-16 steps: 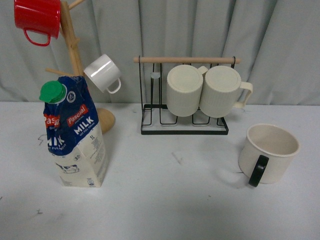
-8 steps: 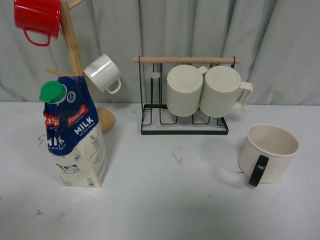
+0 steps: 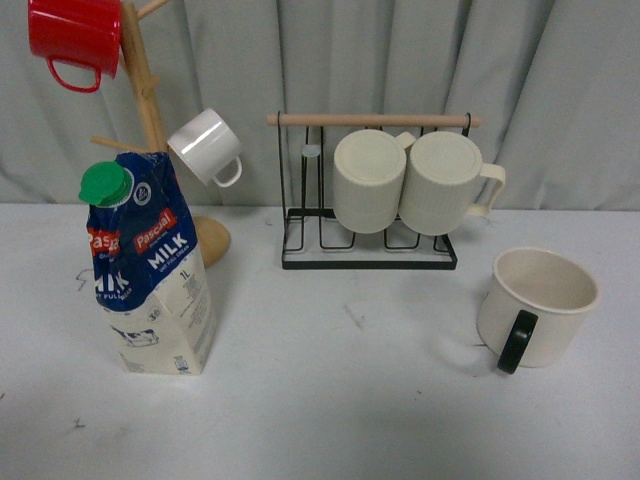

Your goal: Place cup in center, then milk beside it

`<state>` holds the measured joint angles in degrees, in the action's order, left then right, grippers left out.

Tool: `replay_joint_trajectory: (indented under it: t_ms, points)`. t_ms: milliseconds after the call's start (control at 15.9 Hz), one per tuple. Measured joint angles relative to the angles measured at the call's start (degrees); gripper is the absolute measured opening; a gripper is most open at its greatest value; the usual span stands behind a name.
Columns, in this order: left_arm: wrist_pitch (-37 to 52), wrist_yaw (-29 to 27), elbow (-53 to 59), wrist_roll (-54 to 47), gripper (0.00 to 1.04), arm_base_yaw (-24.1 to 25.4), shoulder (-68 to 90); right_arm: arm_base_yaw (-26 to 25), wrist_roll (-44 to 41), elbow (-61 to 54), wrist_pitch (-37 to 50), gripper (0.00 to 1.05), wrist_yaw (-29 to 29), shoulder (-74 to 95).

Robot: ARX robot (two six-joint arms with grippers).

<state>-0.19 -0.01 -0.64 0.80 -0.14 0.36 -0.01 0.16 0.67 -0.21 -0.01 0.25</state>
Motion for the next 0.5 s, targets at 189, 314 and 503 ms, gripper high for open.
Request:
replay_joint_trajectory:
  t_ms: [189, 314, 503]
  points:
    - [0.0, 0.0, 0.0, 0.0, 0.98, 0.0, 0.0, 0.0, 0.0, 0.0, 0.0, 0.98, 0.0, 0.0]
    - [0.0, 0.0, 0.0, 0.0, 0.98, 0.0, 0.0, 0.0, 0.0, 0.0, 0.0, 0.98, 0.0, 0.0]
    - [0.0, 0.0, 0.0, 0.0, 0.98, 0.0, 0.0, 0.0, 0.0, 0.0, 0.0, 0.98, 0.0, 0.0]
